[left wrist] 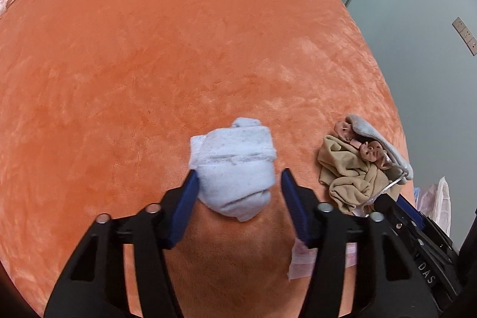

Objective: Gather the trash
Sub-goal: 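Grasp the white sock with the left tool while the right tool grasps the beige stockings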

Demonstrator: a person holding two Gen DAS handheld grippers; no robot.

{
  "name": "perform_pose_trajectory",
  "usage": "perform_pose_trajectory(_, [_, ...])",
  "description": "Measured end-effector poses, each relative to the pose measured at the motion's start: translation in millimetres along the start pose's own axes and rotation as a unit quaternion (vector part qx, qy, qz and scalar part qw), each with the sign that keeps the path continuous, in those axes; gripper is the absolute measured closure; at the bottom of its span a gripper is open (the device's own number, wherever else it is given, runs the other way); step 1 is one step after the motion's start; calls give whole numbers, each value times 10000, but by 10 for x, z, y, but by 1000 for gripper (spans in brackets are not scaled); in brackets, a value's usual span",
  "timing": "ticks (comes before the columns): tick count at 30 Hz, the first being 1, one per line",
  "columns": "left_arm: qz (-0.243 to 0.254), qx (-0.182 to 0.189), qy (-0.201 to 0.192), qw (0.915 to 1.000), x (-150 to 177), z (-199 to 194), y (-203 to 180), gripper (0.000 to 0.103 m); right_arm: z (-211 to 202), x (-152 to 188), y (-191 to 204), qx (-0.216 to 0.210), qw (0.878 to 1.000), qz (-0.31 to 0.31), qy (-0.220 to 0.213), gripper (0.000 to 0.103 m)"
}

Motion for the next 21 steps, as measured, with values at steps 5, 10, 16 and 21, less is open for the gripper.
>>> perform_pose_trajectory(5, [-51, 15, -41, 10000, -3, -61, 33, 75, -74, 39, 121, -184, 9998, -119, 28, 87])
perform_pose_trajectory(10, [-27, 89, -231, 9997, -32, -298, -29, 78, -409, 8, 225, -466, 9986, -162, -204, 89])
perform_pose_trajectory(16, [100, 287, -557, 9980, -72, -767, -285, 78, -983, -124, 256, -697, 9954, -75, -658, 89])
perform_pose_trajectory(21, [279, 479, -843, 9949, -87, -1200, -605, 78, -1550, -250, 241, -794, 9902, -27, -1151, 90])
Point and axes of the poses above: each gripper's, at about its wrist camera, not at the fingertips, and z roughly the way its jaws point, y to its left, x to its underside, the point moved 7 cm from there along z, roughly the way its jaws point, and after that the axes turned 2 degrees about z, right-handed, at the moved point
